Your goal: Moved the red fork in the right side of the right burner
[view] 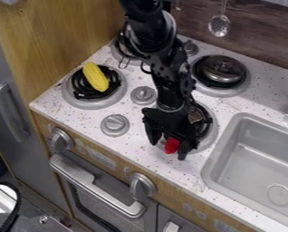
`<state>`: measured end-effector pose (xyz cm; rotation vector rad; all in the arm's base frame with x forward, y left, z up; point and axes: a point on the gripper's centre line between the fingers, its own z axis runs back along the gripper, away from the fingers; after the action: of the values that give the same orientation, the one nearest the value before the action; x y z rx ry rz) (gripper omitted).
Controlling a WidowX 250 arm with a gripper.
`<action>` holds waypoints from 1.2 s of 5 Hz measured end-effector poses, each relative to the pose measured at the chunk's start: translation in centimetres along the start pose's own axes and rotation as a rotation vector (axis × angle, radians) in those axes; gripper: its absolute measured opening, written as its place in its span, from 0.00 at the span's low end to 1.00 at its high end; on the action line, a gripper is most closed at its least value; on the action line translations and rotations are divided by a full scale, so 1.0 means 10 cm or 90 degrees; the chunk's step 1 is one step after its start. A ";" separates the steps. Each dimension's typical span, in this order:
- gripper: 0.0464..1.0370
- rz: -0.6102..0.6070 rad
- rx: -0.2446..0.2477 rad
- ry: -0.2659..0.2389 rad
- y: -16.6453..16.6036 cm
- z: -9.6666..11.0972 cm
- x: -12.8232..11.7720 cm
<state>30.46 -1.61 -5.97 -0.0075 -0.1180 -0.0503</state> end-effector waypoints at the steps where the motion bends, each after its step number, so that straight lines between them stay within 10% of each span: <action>1: 0.93 0.000 -0.003 0.000 -0.03 -0.06 0.05; 3: 0.42 -0.012 0.005 0.005 -0.01 -0.06 0.04; 6: 0.39 0.062 0.037 -0.077 0.53 0.46 0.42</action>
<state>34.34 3.52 -0.98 0.0415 -0.2392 0.0510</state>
